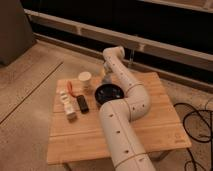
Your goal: Place the white sponge in the ceramic bowl
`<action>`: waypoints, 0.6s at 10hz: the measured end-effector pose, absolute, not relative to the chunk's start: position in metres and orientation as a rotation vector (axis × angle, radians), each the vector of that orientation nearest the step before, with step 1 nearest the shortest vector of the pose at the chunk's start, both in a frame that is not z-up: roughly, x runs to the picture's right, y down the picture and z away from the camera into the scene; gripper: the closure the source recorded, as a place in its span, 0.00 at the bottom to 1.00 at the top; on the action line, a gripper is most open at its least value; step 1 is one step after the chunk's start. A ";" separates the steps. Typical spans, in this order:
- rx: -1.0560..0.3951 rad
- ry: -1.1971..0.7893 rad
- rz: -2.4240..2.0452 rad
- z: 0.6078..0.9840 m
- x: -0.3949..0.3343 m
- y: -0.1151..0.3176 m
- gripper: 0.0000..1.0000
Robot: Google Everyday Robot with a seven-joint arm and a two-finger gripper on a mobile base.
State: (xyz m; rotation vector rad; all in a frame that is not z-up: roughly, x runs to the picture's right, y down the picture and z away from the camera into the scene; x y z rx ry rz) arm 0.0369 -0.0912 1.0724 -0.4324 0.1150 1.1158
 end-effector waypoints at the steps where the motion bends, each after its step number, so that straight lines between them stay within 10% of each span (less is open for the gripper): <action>1: -0.461 0.124 1.136 1.071 0.037 -0.083 0.35; 6: -0.599 0.254 1.168 1.059 0.063 -0.034 0.45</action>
